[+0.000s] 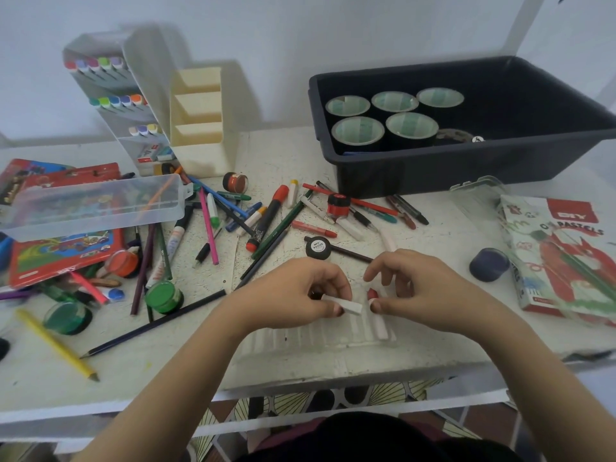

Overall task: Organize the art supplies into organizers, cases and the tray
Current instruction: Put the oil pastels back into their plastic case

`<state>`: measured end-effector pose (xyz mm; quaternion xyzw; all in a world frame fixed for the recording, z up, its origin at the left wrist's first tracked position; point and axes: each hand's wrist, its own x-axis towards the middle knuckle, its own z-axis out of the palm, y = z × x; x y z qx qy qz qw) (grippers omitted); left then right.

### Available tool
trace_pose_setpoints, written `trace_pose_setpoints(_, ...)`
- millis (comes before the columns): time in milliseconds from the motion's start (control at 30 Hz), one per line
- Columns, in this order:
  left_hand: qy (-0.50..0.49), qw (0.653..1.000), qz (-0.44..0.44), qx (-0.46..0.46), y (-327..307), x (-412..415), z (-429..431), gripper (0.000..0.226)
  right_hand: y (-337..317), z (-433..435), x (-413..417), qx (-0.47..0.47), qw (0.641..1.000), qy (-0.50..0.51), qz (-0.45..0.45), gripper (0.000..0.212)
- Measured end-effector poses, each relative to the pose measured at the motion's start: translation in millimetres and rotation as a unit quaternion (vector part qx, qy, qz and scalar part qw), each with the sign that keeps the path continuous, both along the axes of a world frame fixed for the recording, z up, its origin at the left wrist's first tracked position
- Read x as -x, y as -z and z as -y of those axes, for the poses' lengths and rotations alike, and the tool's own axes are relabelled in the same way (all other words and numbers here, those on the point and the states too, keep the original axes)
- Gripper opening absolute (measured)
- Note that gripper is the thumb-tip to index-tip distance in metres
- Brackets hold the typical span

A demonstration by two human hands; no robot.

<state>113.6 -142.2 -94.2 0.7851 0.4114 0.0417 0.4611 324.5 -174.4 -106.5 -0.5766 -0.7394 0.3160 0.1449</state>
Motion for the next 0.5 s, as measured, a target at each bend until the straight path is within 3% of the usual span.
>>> trace_pose_setpoints(300,0.064,0.978,-0.001,-0.197,-1,-17,9,0.024,4,1,-1,0.004,1.000,0.023,-0.019,0.028)
trace_pose_setpoints(500,0.050,0.986,0.028,-0.159,6,-19,10,0.032,6,1,-1,0.005,0.999,0.029,-0.032,0.027)
